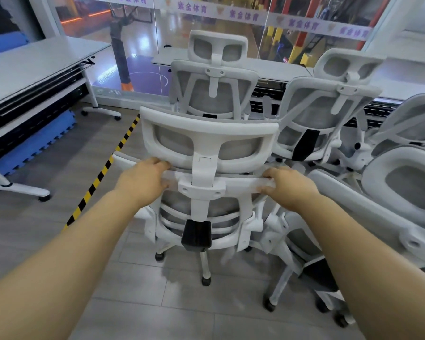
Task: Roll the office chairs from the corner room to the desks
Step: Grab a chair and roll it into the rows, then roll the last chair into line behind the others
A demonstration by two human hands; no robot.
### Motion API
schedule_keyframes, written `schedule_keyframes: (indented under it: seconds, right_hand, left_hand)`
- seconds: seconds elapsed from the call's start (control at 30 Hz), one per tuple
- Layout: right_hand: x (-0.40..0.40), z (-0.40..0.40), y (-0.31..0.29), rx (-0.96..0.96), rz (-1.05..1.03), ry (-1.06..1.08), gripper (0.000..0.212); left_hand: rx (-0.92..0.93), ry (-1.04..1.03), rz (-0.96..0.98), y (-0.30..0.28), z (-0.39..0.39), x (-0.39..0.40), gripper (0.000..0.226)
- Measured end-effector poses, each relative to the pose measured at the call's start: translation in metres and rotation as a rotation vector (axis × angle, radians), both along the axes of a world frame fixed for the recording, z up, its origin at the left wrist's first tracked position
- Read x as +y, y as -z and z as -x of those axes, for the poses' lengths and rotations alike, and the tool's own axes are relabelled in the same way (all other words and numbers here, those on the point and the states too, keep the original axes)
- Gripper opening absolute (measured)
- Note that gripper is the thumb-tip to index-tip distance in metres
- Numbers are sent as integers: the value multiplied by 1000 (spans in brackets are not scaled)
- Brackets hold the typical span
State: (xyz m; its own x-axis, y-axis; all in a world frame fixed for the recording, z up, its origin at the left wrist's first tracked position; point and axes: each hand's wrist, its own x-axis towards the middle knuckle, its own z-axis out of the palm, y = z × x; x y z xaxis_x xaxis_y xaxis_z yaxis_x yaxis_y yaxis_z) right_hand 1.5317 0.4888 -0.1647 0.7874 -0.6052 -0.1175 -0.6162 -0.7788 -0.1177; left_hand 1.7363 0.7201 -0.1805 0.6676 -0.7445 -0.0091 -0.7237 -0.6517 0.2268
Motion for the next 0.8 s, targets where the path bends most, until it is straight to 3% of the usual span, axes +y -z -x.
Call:
schedule_keyframes:
  seconds: [0.43,0.6,0.8]
  right_hand:
    - [-8,184,-21,117,-141,-58,43]
    - [-24,273,-19,193,-75,-22,40]
    - [-60,357,-21,109,-66,151,36]
  left_hand:
    - [62,-65,-102,-3,164,-4,32]
    - [64,57,-142,8,251,-47,30]
    - [78,220,-152,8,313,-116,35]
